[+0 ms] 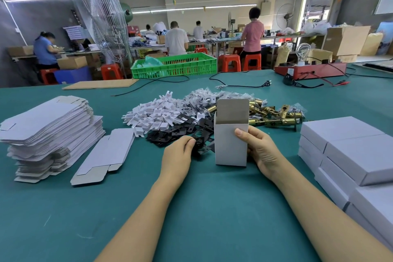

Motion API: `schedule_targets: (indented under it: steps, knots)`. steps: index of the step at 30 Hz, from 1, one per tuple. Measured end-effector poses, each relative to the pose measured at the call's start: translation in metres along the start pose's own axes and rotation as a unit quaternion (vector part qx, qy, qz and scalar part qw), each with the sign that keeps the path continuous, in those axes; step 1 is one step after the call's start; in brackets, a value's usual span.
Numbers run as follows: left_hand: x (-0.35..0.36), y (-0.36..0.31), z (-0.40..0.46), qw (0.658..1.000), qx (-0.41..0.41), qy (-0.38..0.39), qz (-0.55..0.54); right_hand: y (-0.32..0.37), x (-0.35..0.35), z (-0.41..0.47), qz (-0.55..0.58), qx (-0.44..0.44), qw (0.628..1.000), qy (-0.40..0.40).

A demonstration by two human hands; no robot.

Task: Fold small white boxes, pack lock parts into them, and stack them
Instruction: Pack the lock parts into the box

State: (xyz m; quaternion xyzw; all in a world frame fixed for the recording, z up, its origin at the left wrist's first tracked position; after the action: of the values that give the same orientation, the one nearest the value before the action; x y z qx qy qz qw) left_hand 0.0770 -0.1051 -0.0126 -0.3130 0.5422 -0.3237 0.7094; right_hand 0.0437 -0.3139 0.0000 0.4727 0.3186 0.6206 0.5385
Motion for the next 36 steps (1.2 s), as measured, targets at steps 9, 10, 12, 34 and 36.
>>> schedule_targets:
  steps: [9, 10, 12, 34, 36]
  knots:
    - [-0.008, 0.003, 0.006, 0.951, -0.157, 0.016, -0.266, 0.001, 0.001, 0.000, 0.007, -0.004, 1.000, 0.009]
    - [-0.007, 0.001, 0.006, 0.922, -0.190, 0.043, -0.335, 0.001, 0.001, 0.000, 0.008, -0.004, 1.000, 0.009]
    - [-0.006, -0.001, 0.007, 0.879, -0.218, 0.071, -0.419, 0.001, 0.000, 0.000, 0.008, -0.004, 1.000, 0.008]
    - [-0.131, -0.104, -0.018, 0.970, 0.083, 0.079, -0.213, -0.008, 0.051, -0.017, 0.003, -0.017, 0.986, 0.164]
    - [-0.131, -0.112, -0.026, 0.976, 0.100, 0.098, -0.168, -0.007, 0.051, -0.017, -0.004, -0.020, 0.986, 0.165]
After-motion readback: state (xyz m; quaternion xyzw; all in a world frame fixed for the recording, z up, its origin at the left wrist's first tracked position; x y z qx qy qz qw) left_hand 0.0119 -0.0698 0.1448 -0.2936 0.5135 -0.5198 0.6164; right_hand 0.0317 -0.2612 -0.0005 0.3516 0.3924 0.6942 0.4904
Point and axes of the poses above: each hand's wrist, its own z-axis towards the middle knuckle, its own x-axis out of the palm, y = z × x, the point moved 2 cm from there along z, towards the middle knuckle, and after that the axes turned 15 degrees about -x, right-handed, at the moved point
